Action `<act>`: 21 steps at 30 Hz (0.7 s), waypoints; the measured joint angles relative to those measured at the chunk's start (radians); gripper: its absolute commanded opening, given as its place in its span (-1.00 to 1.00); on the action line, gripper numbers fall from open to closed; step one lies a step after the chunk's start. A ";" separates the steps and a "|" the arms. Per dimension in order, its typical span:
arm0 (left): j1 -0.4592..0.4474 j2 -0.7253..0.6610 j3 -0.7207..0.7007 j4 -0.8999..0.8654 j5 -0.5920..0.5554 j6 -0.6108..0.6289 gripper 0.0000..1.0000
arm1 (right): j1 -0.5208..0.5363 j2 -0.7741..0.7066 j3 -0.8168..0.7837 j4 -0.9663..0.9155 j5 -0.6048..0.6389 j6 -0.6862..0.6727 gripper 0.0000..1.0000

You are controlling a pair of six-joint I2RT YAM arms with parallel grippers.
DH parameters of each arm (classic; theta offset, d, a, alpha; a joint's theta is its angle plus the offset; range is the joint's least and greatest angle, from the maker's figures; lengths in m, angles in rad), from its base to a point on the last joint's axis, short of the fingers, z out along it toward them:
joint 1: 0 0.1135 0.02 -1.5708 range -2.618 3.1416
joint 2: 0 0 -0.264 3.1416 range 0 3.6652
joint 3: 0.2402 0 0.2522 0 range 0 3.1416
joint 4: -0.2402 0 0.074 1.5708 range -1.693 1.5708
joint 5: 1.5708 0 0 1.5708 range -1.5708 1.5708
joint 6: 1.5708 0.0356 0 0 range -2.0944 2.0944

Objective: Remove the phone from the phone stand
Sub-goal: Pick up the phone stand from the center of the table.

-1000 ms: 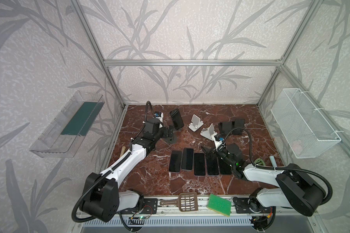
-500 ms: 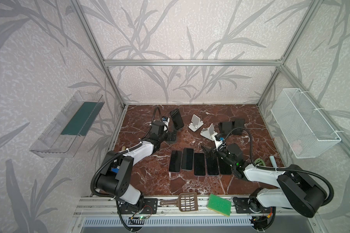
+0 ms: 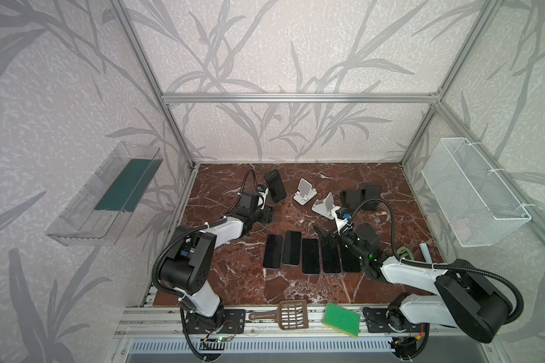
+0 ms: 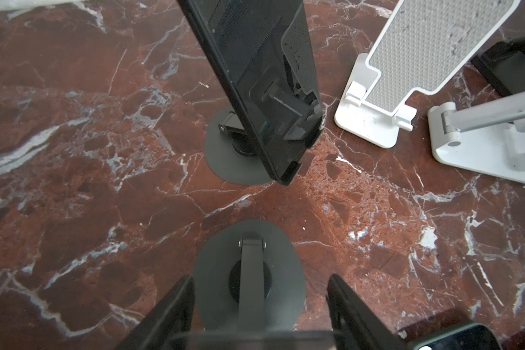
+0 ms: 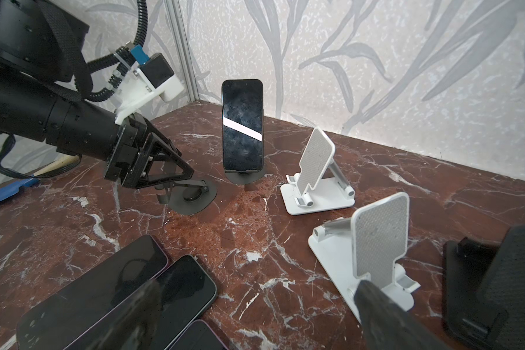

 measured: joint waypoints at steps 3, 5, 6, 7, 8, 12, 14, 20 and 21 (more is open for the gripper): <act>0.000 0.005 0.009 -0.001 0.000 0.000 0.29 | 0.000 0.000 0.000 0.000 0.003 0.000 0.98; 0.000 0.011 0.017 -0.005 -0.001 0.002 0.20 | 0.000 0.000 0.000 -0.001 0.005 0.000 0.98; 0.000 0.013 0.021 -0.007 -0.001 0.001 0.18 | 0.000 0.000 0.000 -0.001 0.005 0.000 0.98; 0.000 0.014 0.025 -0.008 -0.001 0.006 0.17 | 0.000 0.000 0.000 -0.002 0.006 0.000 0.98; 0.000 0.014 0.026 -0.010 -0.001 0.007 0.17 | 0.000 0.000 0.000 -0.003 0.006 0.000 0.98; 0.000 0.014 0.027 -0.013 -0.002 0.008 0.13 | 0.000 0.000 0.000 -0.008 0.007 0.000 0.98; 0.000 0.014 0.027 -0.013 -0.002 0.008 0.12 | 0.000 0.000 0.000 -0.009 0.007 0.000 0.98; 0.000 0.011 0.027 -0.012 -0.028 0.005 0.02 | 0.000 0.000 0.000 -0.012 0.008 0.000 0.98; 0.000 0.011 0.028 -0.012 -0.040 0.004 0.00 | 0.000 0.000 0.000 -0.013 0.010 0.000 0.98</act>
